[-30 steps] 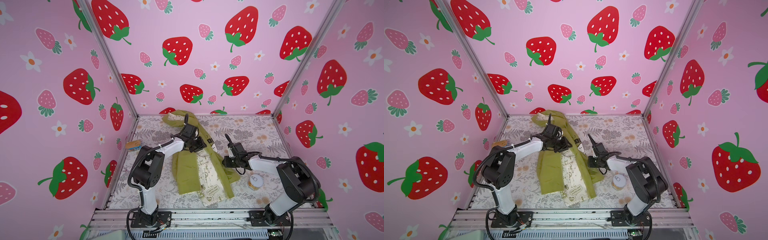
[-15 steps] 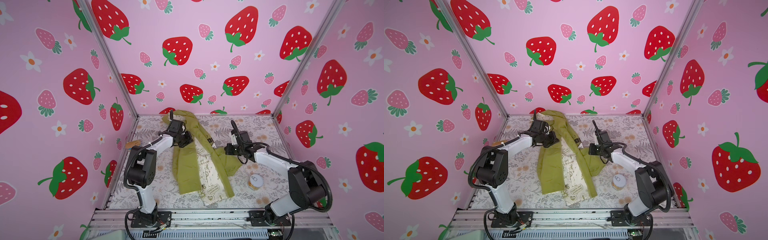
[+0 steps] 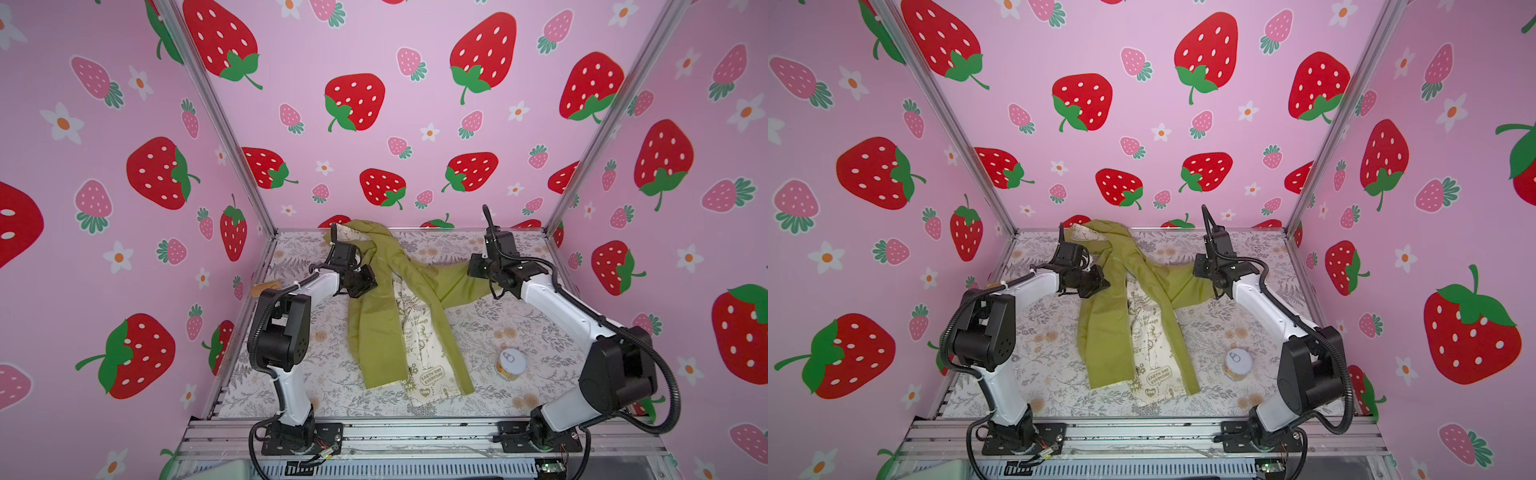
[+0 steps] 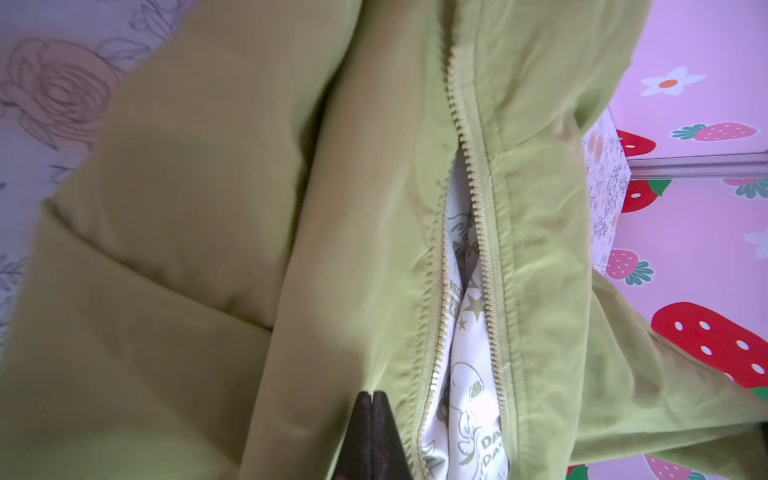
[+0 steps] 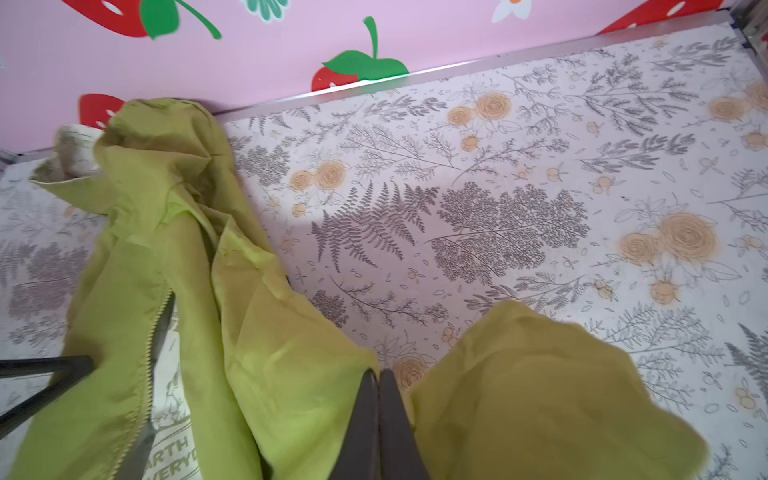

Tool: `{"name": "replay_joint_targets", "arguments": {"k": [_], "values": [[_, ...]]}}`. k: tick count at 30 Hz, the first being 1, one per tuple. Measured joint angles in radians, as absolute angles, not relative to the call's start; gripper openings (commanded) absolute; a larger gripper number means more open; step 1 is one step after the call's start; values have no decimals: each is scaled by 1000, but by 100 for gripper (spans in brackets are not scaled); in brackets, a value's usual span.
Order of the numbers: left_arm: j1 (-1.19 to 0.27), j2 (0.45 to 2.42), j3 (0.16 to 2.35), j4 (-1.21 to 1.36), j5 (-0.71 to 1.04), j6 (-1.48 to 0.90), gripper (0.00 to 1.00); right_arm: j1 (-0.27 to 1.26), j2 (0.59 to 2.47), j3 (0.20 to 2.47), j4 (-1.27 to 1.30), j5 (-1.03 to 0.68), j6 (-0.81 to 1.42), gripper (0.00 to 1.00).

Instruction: Zip up the jacket

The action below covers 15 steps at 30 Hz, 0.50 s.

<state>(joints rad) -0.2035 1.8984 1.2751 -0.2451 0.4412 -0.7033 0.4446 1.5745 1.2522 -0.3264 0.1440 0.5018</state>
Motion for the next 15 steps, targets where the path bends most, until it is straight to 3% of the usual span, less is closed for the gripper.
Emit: {"name": "replay_joint_targets", "arguments": {"k": [1, 3, 6, 10, 15], "values": [[-198, 1899, 1275, -246, 445, -703, 5, 444, 1590, 1252, -332, 150, 502, 12], [-189, 1898, 1275, -249, 449, -702, 25, 444, 1619, 1250, -347, 153, 501, 28], [-178, 1891, 1276, -259, 458, -702, 44, 444, 1625, 1232, -347, 142, 501, 47], [-175, 1888, 1306, -280, 479, -695, 52, 447, 1614, 1218, -319, 102, 499, 57], [-184, 1907, 1409, -287, 524, -717, 52, 461, 1625, 1221, -273, 21, 492, 59]]}}
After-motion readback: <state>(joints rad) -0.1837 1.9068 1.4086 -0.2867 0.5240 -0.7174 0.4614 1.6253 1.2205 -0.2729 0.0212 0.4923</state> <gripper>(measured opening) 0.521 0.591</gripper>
